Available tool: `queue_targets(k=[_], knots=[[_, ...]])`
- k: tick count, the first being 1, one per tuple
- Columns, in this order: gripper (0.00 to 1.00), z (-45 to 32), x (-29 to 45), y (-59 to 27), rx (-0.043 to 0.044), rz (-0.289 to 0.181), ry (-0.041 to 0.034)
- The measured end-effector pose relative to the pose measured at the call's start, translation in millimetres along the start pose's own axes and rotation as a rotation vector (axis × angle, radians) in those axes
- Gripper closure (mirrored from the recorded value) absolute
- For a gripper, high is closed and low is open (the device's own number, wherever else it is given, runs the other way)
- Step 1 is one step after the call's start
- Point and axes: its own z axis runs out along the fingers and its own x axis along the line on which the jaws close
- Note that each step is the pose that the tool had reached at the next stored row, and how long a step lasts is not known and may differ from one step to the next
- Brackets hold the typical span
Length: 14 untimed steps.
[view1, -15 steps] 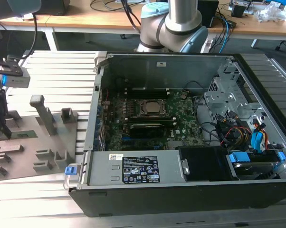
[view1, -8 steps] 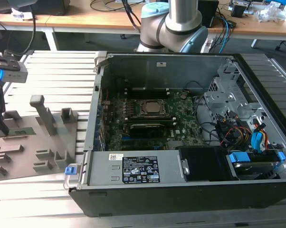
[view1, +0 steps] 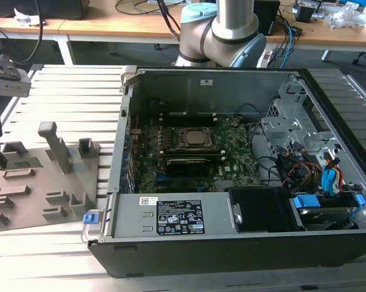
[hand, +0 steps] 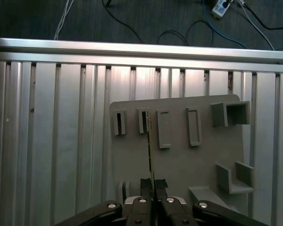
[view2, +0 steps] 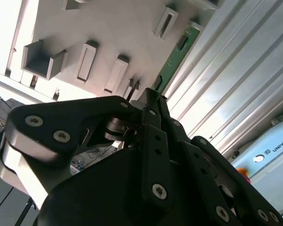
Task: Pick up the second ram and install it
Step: 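Pick up the second ram and move it above second insertion slot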
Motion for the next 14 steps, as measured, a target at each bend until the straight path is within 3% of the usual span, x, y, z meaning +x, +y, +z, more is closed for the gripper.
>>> queue_targets(k=[12,14], knots=[[0.86,-26.5,-0.3,0.4,-0.0001,0.000,0.0000],[0.86,-37.6,-0.4,0.7,0.0000,0.000,-0.0001]])
